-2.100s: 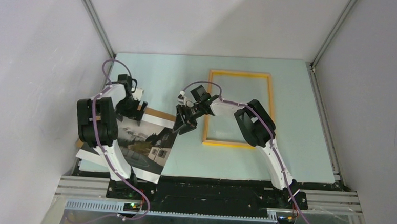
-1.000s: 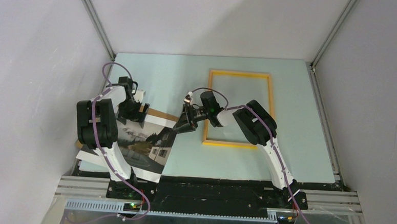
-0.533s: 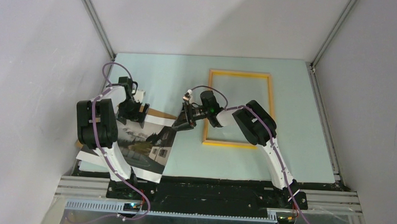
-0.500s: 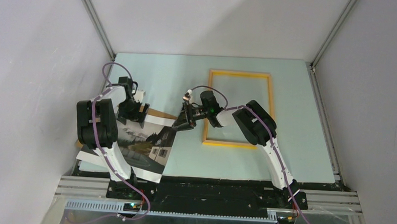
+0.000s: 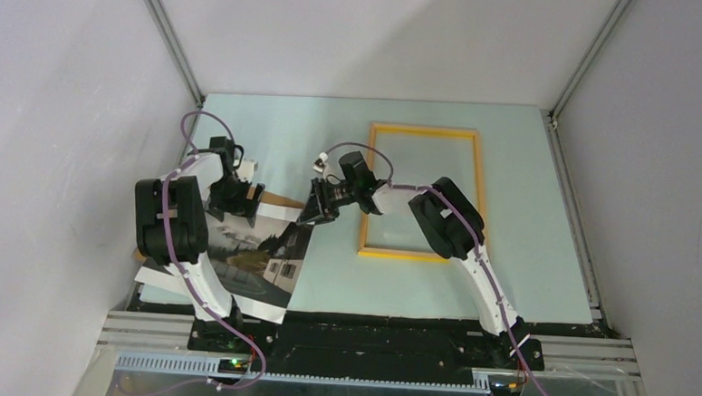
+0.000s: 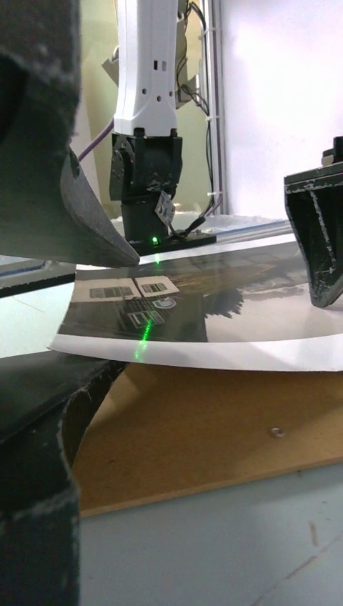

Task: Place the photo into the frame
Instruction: Pick up the photo at the center of the board.

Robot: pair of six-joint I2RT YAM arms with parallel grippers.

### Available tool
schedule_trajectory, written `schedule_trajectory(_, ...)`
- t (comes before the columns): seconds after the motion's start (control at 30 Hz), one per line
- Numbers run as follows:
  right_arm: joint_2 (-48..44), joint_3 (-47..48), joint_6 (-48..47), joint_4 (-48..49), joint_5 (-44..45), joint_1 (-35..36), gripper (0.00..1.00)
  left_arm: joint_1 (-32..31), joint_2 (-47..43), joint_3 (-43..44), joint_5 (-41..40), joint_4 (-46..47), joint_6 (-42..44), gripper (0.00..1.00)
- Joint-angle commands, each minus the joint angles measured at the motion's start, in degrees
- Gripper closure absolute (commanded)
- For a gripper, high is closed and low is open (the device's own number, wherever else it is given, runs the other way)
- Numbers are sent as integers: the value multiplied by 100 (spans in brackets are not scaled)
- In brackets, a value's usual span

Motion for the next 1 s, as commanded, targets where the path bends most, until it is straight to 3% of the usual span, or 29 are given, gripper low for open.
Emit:
schedule_trajectory(0.0,207,379,-516,-570,118,58,56,-59,-164,-128,246,13,-111,7)
schedule_trajectory(0.37,225,1034,-961,-1589,126,-301,100,-59,-453,-24,520,9,-152,4)
schedule_trajectory(0.73,-1244,117,-810,-1250,317,-1220,100,-59,-1500,597,821,10,-467,0)
schedule_trajectory(0.97,-2485,-794,-440,-815,680,-1881,100,-59,-1793,1096,1591,16,-1268,0)
